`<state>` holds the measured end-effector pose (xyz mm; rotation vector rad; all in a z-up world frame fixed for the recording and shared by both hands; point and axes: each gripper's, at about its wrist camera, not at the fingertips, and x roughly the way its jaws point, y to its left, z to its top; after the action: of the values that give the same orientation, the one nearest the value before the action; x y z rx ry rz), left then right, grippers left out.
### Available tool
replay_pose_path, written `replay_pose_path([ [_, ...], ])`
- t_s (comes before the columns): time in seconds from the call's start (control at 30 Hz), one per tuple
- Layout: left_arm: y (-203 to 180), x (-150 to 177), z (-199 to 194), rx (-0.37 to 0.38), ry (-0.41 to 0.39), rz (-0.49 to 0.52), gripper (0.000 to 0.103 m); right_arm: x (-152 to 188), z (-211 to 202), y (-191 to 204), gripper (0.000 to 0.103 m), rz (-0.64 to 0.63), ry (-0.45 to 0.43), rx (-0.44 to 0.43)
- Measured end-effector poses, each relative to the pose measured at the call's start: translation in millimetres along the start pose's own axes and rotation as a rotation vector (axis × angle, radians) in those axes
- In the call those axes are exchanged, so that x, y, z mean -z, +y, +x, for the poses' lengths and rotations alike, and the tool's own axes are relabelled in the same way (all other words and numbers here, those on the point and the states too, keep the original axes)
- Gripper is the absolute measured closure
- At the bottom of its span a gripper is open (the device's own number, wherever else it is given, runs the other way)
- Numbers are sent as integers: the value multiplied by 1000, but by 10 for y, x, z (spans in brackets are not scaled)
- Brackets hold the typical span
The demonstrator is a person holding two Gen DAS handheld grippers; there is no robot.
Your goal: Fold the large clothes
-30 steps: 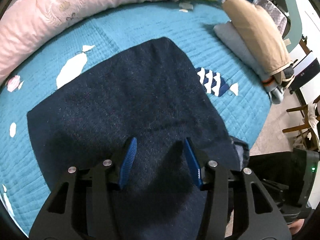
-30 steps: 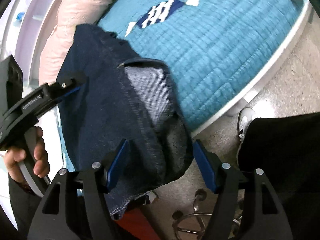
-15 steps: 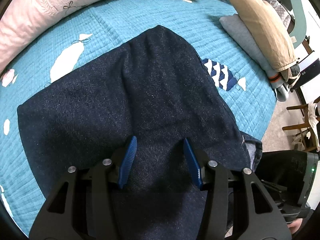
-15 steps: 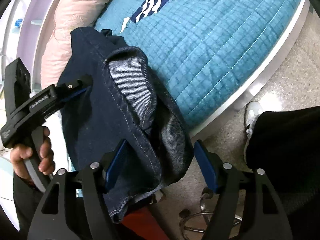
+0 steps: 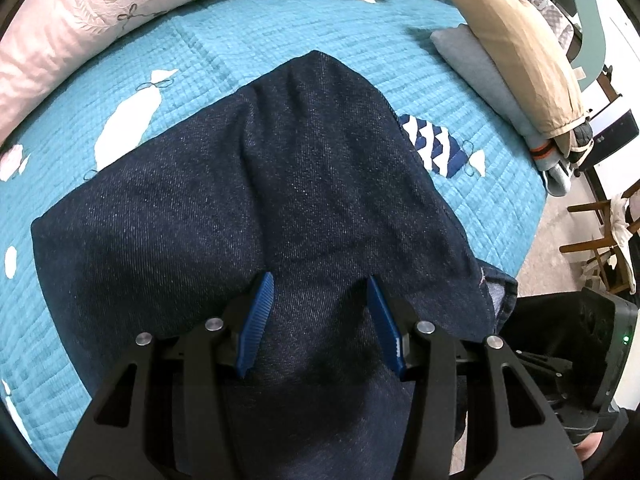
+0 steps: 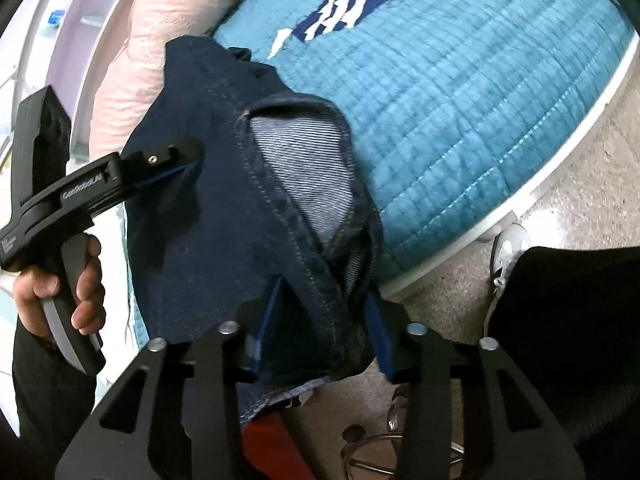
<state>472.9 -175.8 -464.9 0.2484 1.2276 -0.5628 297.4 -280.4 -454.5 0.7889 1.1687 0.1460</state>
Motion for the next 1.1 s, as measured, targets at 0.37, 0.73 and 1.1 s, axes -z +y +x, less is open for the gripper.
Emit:
replay_pose_path([
  [0.37,31,-143,-201,5,-9,140,43,-10,-188,164,93,-88,-42,-3],
  [0.73,246,-667,-352,-57,14,294,29,-628,-670,77,100,-227,-52,9],
  [1.1,533,-843,363,85,341,371,13,-355,-281,-138,96,-17,83,-55],
])
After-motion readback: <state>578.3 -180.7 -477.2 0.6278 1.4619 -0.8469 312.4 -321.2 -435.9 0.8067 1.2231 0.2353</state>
